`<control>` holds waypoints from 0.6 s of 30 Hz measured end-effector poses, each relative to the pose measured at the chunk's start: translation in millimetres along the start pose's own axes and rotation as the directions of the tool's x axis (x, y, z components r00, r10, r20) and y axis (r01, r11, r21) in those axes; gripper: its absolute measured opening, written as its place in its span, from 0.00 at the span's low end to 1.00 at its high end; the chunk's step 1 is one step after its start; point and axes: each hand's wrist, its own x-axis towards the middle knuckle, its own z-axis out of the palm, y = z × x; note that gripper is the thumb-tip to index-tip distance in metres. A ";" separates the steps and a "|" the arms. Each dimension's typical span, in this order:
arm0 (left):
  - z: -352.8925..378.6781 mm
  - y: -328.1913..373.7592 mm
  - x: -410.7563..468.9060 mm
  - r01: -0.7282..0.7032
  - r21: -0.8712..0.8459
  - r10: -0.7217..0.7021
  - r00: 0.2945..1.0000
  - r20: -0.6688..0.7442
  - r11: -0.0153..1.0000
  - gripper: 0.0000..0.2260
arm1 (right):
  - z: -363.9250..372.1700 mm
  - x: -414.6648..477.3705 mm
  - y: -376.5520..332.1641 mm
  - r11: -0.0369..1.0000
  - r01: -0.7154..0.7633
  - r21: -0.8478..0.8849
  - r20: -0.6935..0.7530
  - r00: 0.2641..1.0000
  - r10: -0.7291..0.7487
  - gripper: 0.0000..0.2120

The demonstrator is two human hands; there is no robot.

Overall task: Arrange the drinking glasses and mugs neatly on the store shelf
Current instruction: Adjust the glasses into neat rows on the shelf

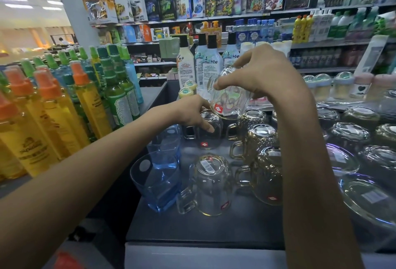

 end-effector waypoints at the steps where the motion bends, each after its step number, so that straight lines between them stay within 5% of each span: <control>1: 0.3 -0.6 -0.7 0.001 0.002 -0.001 1.000 -0.014 1.000 0.35 | 0.1 -0.2 0.2 1.000 0.001 0.000 -0.002 1.000 -0.001 0.27; 13: -0.7 -3.8 -9.5 0.006 -0.045 -0.009 0.999 -0.052 0.999 0.39 | 2.6 2.4 3.0 1.000 0.005 -0.021 0.002 1.000 -0.005 0.29; 18: -22.1 -13.4 -48.9 -0.014 -0.129 -0.012 0.979 -0.202 0.992 0.31 | -4.0 -1.2 0.0 0.999 0.039 -0.020 0.051 0.998 -0.038 0.36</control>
